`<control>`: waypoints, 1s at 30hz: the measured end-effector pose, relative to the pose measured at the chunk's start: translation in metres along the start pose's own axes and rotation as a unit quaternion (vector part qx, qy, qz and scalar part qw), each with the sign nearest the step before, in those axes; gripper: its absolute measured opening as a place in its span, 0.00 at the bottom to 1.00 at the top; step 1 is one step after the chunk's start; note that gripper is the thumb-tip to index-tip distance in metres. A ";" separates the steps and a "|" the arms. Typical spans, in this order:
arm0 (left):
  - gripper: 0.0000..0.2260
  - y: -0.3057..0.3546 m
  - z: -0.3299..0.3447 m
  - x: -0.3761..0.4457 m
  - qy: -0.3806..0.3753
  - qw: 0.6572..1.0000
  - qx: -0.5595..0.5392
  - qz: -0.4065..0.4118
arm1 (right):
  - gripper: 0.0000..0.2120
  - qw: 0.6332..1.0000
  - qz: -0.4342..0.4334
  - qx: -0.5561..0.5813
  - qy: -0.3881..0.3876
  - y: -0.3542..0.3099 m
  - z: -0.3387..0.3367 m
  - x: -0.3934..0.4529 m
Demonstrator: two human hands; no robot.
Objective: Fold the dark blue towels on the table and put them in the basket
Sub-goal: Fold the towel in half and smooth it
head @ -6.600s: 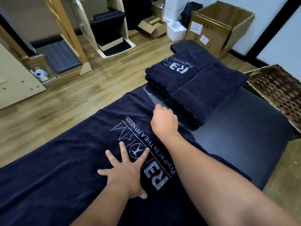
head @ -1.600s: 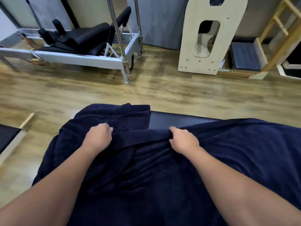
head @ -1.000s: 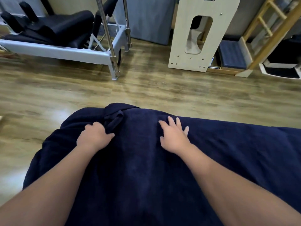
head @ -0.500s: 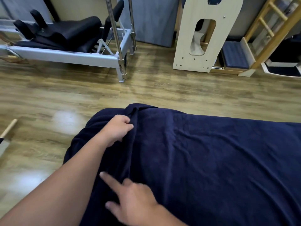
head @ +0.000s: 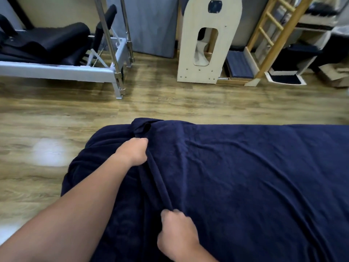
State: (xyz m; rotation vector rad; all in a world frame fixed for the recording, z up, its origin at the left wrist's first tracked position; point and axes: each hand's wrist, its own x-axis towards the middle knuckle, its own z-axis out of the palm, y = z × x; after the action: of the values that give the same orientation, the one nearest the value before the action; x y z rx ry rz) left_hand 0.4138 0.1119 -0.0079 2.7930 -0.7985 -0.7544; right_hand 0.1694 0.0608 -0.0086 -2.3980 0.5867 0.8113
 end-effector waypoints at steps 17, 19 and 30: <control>0.47 0.186 0.047 0.024 0.044 0.989 -0.103 0.100 | 0.12 0.975 0.169 0.104 0.102 0.164 0.000 -0.085; 0.49 0.217 0.052 0.019 0.043 0.987 -0.110 0.110 | 0.12 0.975 0.178 0.084 0.104 0.193 -0.003 -0.098; 0.50 0.446 0.099 -0.019 0.069 0.969 -0.199 0.128 | 0.13 0.947 0.244 0.046 0.203 0.401 -0.042 -0.194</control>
State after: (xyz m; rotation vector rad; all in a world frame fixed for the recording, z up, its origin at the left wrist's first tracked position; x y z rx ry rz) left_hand 0.1463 -0.2564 0.0319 2.3039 -0.8505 -0.5907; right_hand -0.1733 -0.2258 0.0076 -2.3694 1.3906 0.4528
